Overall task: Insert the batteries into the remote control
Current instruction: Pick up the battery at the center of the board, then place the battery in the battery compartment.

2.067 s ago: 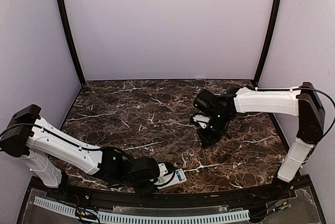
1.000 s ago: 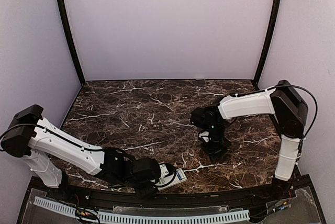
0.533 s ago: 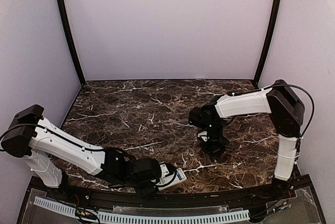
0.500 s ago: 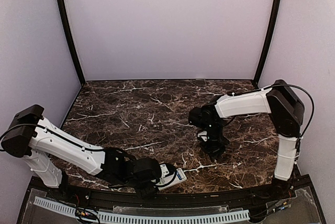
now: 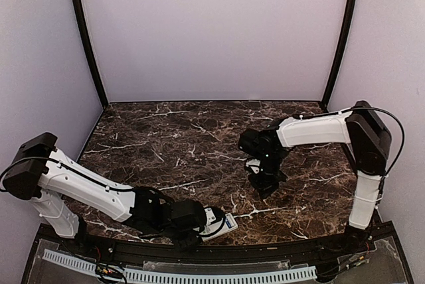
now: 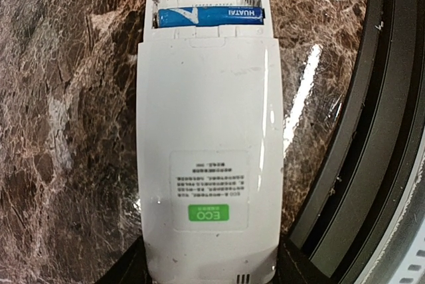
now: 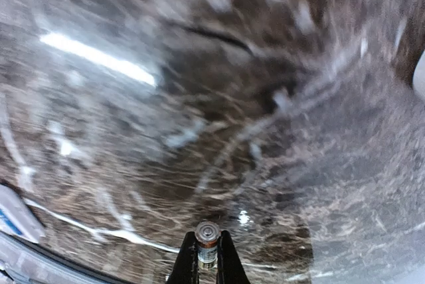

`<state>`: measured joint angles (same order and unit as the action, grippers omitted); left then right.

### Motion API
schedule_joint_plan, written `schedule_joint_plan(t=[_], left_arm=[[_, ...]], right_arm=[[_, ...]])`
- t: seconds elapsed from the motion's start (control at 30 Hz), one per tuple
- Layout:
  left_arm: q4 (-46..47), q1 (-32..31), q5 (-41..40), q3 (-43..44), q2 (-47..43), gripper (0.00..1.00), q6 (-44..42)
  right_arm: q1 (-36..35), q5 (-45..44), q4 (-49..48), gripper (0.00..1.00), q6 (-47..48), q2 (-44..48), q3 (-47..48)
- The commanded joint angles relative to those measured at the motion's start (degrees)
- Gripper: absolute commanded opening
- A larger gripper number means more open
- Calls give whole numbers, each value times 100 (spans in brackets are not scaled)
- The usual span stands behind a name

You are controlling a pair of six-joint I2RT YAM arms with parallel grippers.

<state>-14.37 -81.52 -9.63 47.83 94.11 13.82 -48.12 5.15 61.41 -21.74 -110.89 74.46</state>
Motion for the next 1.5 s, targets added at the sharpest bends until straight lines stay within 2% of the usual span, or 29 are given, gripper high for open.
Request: schedule_joint_plan(t=[0.0,0.1,0.17,0.4,0.6,1.27,1.47], left_arm=[[-121,-5,67,63,195,52,-21],[-76,-5,46,45,200,49,-3],[-67,-1,-4,56,215,46,29],[-113,-5,-131,103,318,38,134],[-90,-5,-137,98,319,37,136],[-75,4,-135,112,365,34,112],[-58,4,-143,103,368,29,118]], right_arm=[[-159,912,-1592,0,-36,1018,-200],[-352,1780,-3181,0,-486,1682,-937],[-561,1936,-4014,0,-918,1882,-1494],[-1195,1689,-5384,0,-1421,1811,-2343],[-1269,1533,-5659,0,-1267,1638,-2536],[-1508,950,-5284,0,-961,1714,-2811],[-1575,756,-5179,0,-897,1845,-2908]])
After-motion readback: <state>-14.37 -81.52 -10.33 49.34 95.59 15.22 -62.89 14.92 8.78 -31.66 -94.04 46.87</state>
